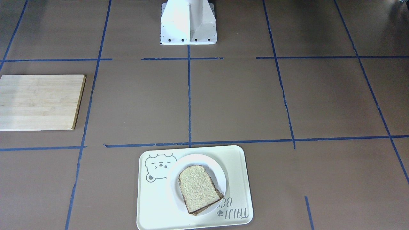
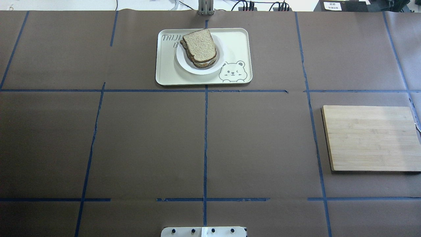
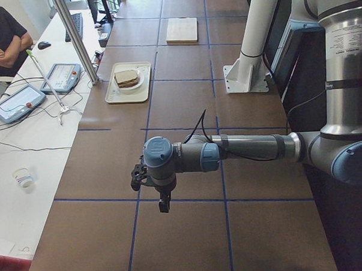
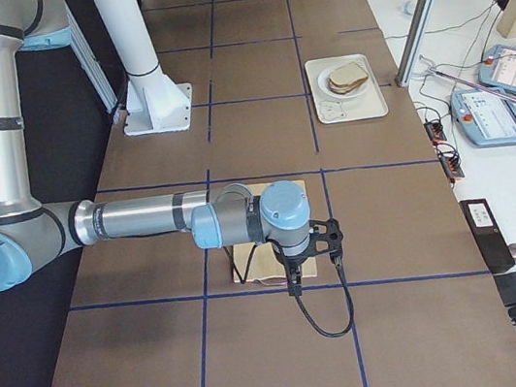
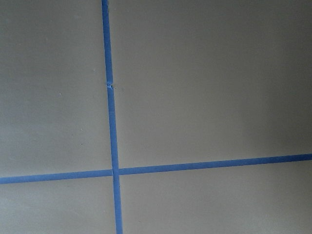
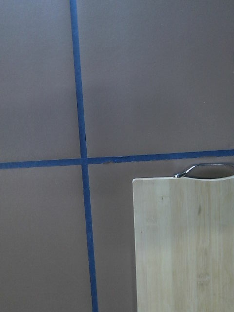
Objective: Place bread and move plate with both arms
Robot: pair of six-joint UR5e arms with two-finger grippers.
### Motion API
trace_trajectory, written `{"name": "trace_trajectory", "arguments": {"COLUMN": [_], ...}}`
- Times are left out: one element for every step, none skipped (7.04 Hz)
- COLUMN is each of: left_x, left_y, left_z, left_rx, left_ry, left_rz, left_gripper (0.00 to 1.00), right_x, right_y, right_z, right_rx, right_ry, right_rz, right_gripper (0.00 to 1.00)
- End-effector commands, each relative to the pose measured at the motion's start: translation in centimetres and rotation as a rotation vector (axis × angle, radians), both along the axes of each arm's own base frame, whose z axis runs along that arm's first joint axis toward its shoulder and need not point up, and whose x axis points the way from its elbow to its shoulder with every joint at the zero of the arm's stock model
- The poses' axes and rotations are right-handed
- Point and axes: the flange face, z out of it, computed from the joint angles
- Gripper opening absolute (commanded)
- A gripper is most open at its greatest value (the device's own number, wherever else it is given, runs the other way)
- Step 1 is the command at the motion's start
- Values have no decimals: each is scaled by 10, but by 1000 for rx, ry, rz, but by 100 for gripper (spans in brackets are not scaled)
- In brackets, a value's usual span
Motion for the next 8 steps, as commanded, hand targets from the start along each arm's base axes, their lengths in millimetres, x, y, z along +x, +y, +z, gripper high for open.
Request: {"name": "trace_trajectory", "arguments": {"left_x": [0,0,0,0,1,1,2,3], "left_y": [0,0,0,1,1,1,1,0], "left_z": [1,2,1,4,6,6,7,6], "left_rx": [-2,-4,-2,-7,-11,-13,-14,-13], "left_ry": [0,0,0,1,1,1,1,1], "left_rz": [1,1,1,2,4,4,5,8], "left_gripper": [100,100,100,100,100,100,100,100], "right_x": [0,0,0,0,0,0,0,0], "right_y": [-1,-5,-5,-6,-6,-6,-6,-5], "right_z": [-1,-5,-6,-7,-7,-8,-8,-7], "right_rx": [1,4,7,8,8,10,10,7], "right_ry": [-5,-7,-8,-8,-9,-9,-11,-13], "right_rz": [8,8,8,8,8,8,8,7], "right_gripper": [100,100,100,100,100,100,100,100]}}
